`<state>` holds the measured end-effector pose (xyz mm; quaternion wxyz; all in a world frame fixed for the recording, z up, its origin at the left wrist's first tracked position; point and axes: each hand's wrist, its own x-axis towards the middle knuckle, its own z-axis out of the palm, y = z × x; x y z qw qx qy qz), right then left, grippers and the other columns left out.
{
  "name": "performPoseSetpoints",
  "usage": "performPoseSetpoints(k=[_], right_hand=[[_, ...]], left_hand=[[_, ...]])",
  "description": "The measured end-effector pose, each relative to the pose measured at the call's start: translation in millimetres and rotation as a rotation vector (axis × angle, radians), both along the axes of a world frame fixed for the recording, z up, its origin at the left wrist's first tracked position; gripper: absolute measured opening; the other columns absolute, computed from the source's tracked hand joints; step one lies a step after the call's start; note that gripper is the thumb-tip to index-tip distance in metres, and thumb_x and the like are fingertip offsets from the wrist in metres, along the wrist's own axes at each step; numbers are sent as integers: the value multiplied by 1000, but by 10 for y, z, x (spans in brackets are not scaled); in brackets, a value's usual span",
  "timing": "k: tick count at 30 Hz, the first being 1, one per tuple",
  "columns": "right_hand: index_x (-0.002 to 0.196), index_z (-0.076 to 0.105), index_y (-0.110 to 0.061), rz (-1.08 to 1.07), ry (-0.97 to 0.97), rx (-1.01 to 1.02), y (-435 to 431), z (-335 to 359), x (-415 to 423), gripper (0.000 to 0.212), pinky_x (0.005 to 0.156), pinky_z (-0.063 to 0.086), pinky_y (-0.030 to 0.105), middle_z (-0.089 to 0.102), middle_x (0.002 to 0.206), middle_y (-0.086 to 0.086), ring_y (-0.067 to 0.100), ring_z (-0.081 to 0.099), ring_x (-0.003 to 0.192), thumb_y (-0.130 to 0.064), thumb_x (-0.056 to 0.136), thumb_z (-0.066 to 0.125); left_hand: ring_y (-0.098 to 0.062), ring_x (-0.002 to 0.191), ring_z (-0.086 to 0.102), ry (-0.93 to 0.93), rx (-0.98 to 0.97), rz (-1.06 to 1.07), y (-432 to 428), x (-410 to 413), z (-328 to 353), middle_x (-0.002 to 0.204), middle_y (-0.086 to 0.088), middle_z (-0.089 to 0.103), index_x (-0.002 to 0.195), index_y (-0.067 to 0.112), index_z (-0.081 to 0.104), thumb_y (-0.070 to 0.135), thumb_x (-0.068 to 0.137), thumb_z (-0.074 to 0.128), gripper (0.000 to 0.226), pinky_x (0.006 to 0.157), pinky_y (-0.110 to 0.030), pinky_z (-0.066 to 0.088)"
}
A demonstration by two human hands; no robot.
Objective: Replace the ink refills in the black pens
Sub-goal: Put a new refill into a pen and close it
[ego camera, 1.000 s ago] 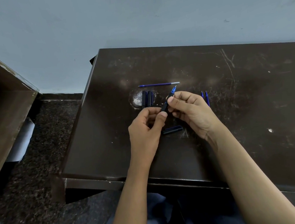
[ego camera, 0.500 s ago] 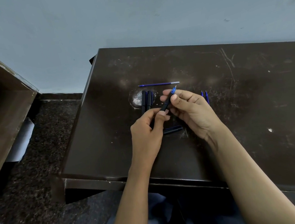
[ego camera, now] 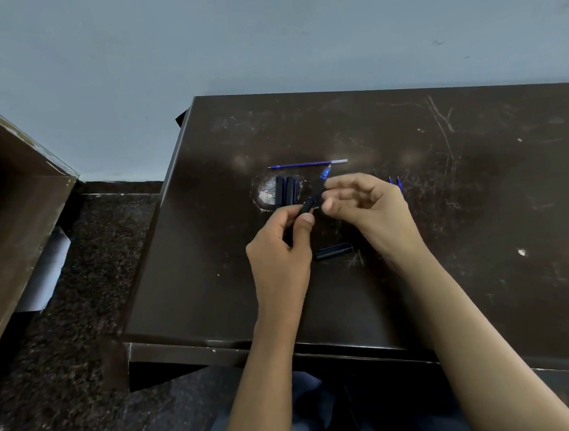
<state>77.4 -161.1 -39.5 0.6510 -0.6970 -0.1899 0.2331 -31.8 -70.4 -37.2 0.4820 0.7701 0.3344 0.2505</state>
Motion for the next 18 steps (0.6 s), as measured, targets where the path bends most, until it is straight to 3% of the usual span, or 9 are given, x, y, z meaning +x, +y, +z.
performPoseSetpoints(k=[4, 7, 10, 12, 15, 18], right_hand=[[104, 72, -33, 387, -442, -435, -182, -49, 102, 43, 84, 41, 17, 61, 104, -11, 9, 53, 97, -27, 64, 86], [101, 73, -28, 556, -579, -583, -224, -74, 102, 32, 91, 40, 25, 59, 102, -10, 11, 46, 102, -23, 71, 81], [99, 73, -22, 363, -673, -492, -230, -81, 127, 23, 91, 44, 25, 62, 98, -5, 11, 55, 95, -13, 78, 74], [99, 74, -18, 93, -665, -385, -246, -44, 156, 22, 87, 43, 12, 64, 97, -2, 6, 59, 90, -8, 79, 71], [97, 75, -12, -199, -577, -242, -271, 56, 154, 23, 78, 40, 2, 65, 96, 0, -12, 58, 89, 1, 79, 69], [97, 75, -9, -268, -558, -192, -264, 78, 142, 25, 77, 41, 1, 63, 96, 1, -18, 56, 88, 5, 78, 69]], left_hand=[[13, 83, 58, 4, 48, 86, -4, 2, 22, 93, 9, 71, 107, 15, 70, 20, 94, 57, 19, 70, 1, 39], [6, 84, 60, 28, 105, 107, -12, -5, 28, 98, 6, 71, 110, 15, 69, 21, 94, 57, 21, 74, 0, 40], [-8, 90, 65, 50, 160, 105, -9, -17, 13, 99, 4, 72, 113, 18, 68, 23, 94, 57, 22, 82, -15, 50], [-12, 90, 66, 58, 197, 103, -3, -23, 4, 98, 5, 72, 113, 20, 68, 24, 94, 57, 22, 83, -33, 55], [-12, 89, 66, 61, 248, 91, -16, -21, 13, 97, 6, 72, 112, 21, 68, 21, 93, 58, 21, 84, -42, 54], [-13, 88, 64, 97, 292, 79, -44, -18, 20, 95, 7, 72, 111, 23, 69, 21, 92, 60, 21, 85, -47, 52]])
